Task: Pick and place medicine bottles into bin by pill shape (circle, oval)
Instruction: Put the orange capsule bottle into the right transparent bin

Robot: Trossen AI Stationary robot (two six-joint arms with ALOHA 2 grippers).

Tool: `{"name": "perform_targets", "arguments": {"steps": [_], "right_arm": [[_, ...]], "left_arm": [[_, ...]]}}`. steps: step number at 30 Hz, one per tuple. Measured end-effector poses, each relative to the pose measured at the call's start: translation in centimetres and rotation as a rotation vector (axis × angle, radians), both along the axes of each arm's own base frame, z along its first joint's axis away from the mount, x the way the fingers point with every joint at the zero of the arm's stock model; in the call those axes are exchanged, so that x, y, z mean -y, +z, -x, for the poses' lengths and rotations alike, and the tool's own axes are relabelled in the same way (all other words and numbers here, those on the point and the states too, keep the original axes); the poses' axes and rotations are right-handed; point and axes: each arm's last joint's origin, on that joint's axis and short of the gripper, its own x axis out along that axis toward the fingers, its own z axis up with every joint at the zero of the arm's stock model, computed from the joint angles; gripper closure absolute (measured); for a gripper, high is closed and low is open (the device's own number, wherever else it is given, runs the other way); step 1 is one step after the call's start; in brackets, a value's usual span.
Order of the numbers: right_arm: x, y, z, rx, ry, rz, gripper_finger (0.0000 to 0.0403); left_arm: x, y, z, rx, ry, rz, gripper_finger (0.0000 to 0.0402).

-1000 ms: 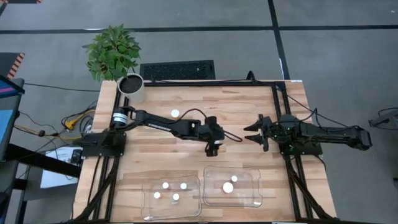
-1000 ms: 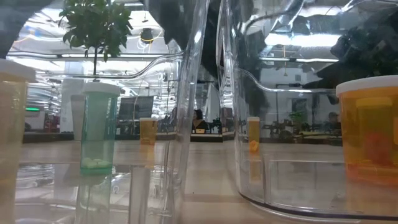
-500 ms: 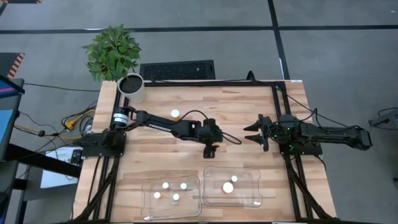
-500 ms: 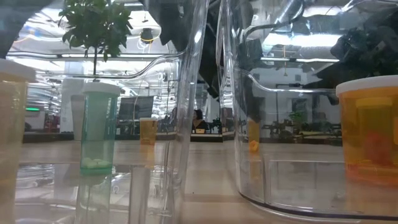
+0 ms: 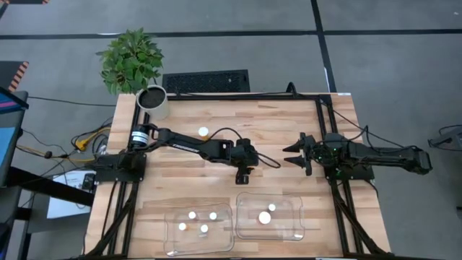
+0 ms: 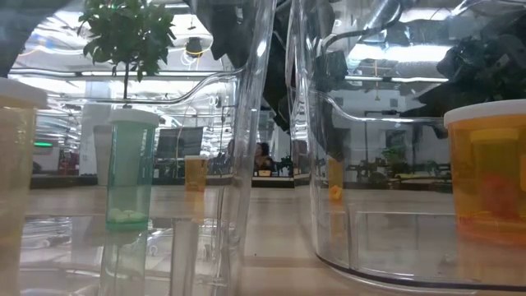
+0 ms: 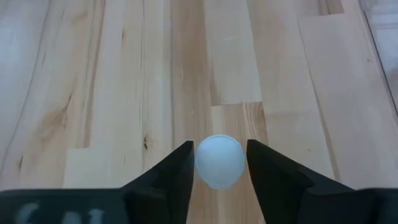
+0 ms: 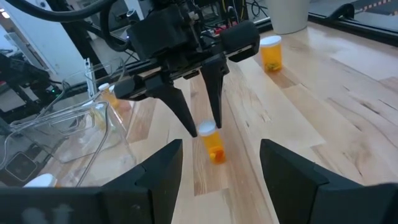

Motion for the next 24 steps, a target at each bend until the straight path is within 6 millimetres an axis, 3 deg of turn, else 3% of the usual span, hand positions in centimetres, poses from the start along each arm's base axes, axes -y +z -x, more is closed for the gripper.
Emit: {"name": "perform_targets", "arguments": {"steps": [7,15,21,24], "right_arm": [[0.0,0.0,0.0,0.0,0.0,0.0,0.0178],[0.0,0.0,0.0,0.0,0.0,-0.001,0.0178],[0.0,0.0,0.0,0.0,0.0,-0.001,0.0178],[0.0,0.0,0.0,0.0,0.0,0.0,0.0178]], "left_arm": [[0.0,0.0,0.0,0.0,0.002,0.002,0.0286],[-0.1,0.1,-0.1,0.002,0.014,-0.013,0.0288],[0.1,2.0,-0.9,0.046,0.015,-0.014,0.0288],[0.6,3.9,-1.4,0.061,0.007,-0.015,0.0288]]}}
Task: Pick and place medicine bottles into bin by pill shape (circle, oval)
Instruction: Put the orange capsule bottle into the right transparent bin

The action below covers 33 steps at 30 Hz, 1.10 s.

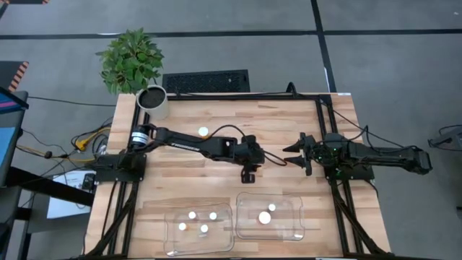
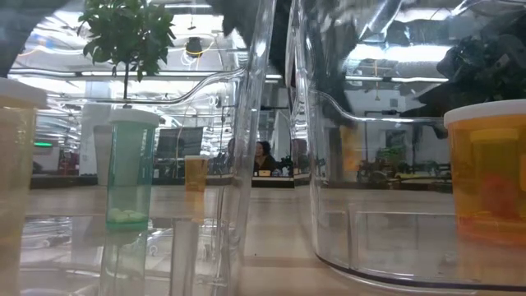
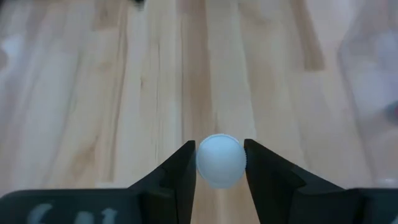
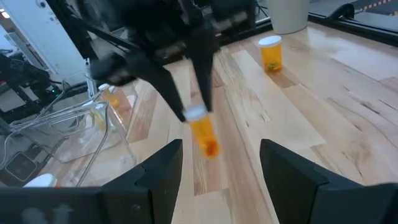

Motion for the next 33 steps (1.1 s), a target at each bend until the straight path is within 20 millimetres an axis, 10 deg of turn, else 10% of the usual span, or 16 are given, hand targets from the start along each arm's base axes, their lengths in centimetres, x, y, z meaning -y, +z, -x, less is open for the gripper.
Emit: {"name": "perform_targets", "arguments": {"steps": [13,24,33], "right_arm": [[0.0,0.0,0.0,0.0,0.0,0.0,0.0178],[0.0,0.0,0.0,0.0,0.0,0.0,0.0178],[0.0,0.0,0.0,0.0,0.0,0.0,0.0178]], "left_arm": [[7.8,7.9,0.6,0.009,-0.056,0.048,0.0289],[15.4,7.5,3.5,-0.02,0.004,0.046,0.0289],[16.1,2.9,3.9,-0.025,0.066,0.046,0.0289]]}}
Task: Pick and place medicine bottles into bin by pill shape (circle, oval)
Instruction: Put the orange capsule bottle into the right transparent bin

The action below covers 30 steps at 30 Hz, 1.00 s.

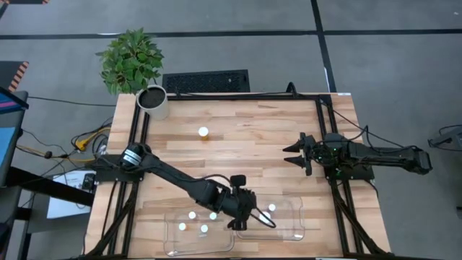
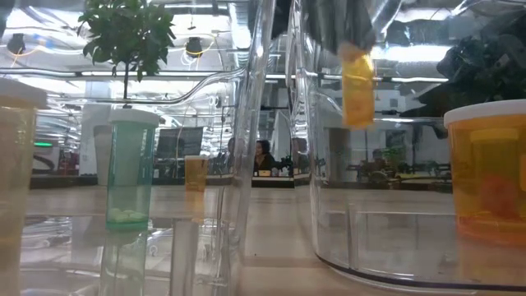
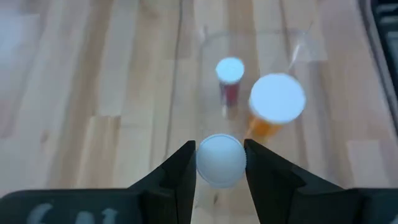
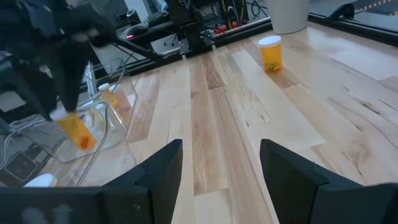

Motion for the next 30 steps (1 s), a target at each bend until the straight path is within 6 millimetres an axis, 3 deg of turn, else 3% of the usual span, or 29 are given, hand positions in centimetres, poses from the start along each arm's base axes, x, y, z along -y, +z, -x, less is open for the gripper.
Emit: {"name": "perform_targets", "arguments": {"steps": [5,30], "right_arm": [[0.0,0.0,0.0,0.0,0.0,0.0,0.0178],[0.0,0.0,0.0,0.0,0.0,0.0,0.0178]], "left_arm": [[-0.7,-1.3,-0.6,0.016,-0.042,0.08,0.0289],[-1.3,-1.3,-0.7,-0.006,-0.125,0.058,0.0289]]}}
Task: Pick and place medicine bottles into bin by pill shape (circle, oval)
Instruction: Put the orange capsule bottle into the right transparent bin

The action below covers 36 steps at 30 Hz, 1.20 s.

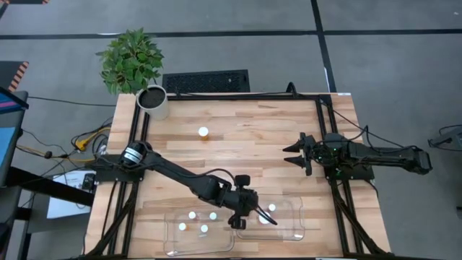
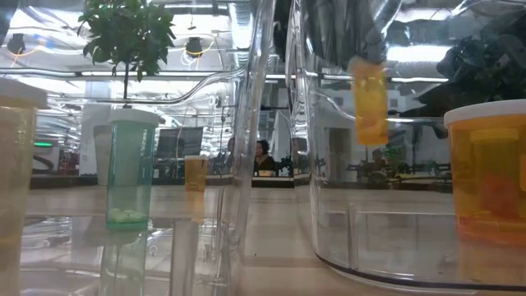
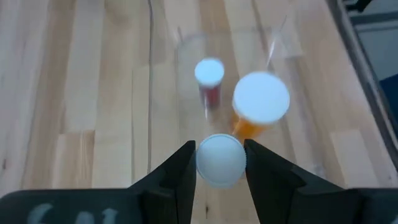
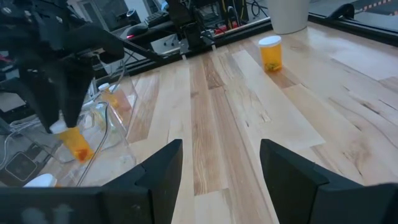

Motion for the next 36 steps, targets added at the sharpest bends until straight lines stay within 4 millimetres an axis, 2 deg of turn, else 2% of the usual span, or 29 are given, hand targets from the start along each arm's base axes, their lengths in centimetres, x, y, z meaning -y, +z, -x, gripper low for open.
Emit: {"name": "perform_targets", "arguments": {"steps": [4,9,13,17,22,36], "right_arm": [[0.0,0.0,0.0,0.0,0.0,0.0,0.0178],[0.0,0.0,0.0,0.0,0.0,0.0,0.0178],[0.0,0.0,0.0,0.0,0.0,0.0,0.0178],[0.0,0.0,0.0,0.0,0.0,0.0,0.0178],[0.0,0.0,0.0,0.0,0.0,0.0,0.0178],[0.0,0.0,0.0,0.0,0.0,0.0,0.0178]], "left_arm": [[0.1,-0.3,-0.8,0.046,-0.015,0.001,0.0289],[0.3,-2.0,-2.6,-0.028,-0.081,0.014,0.0289],[-0.3,-1.3,-3.3,-0.052,-0.072,0.005,0.0289],[-0.5,-1.3,-3.4,-0.035,-0.066,-0.041,0.0289],[-0.4,-2.6,-3.2,-0.065,-0.055,-0.028,0.0289],[-0.4,-2.3,-3.4,-0.039,-0.046,-0.01,0.0289]]}}
